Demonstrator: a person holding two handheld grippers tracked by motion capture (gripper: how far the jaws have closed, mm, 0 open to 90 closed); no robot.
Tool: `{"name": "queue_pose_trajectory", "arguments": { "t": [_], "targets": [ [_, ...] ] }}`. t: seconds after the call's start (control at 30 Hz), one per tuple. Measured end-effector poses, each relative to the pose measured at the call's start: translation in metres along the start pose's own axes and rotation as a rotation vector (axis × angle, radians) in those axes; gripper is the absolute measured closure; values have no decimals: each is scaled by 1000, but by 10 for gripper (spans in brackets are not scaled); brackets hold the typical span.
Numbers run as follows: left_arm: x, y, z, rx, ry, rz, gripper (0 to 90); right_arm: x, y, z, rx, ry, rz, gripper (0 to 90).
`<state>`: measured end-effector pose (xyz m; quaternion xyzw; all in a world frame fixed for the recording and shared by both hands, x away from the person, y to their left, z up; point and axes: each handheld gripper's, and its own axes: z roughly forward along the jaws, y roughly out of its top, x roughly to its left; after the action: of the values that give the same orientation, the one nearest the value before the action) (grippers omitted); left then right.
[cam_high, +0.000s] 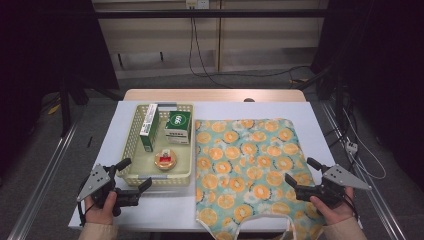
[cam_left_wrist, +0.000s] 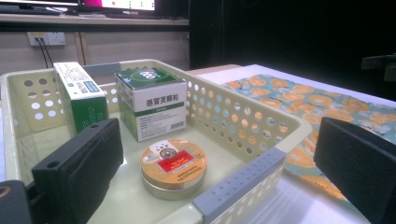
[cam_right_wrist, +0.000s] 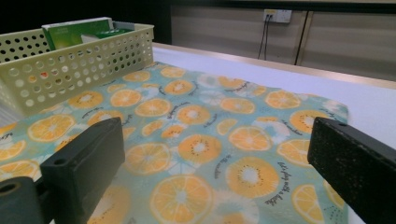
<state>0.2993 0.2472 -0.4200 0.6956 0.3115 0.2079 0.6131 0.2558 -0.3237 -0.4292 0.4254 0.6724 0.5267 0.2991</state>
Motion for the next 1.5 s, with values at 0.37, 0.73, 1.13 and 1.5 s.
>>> {"name": "queue_pose_trajectory", "arguments": {
  "t": [0.37, 0.73, 1.13, 1.5],
  "targets": [
    [1, -1, -1, 8, 7, 13, 13, 19, 12, 15, 75, 92, -25, 28],
    [0, -1, 0, 15, 6, 17, 14, 40, 12, 37, 162, 229, -58, 32],
    [-1, -2, 0, 19, 10, 17, 14, 52, 9, 56, 259, 247, -121, 76],
    [-1, -3, 3, 17, 5, 9, 15, 49, 16, 97, 367, 229, -136, 159]
  ]
}}
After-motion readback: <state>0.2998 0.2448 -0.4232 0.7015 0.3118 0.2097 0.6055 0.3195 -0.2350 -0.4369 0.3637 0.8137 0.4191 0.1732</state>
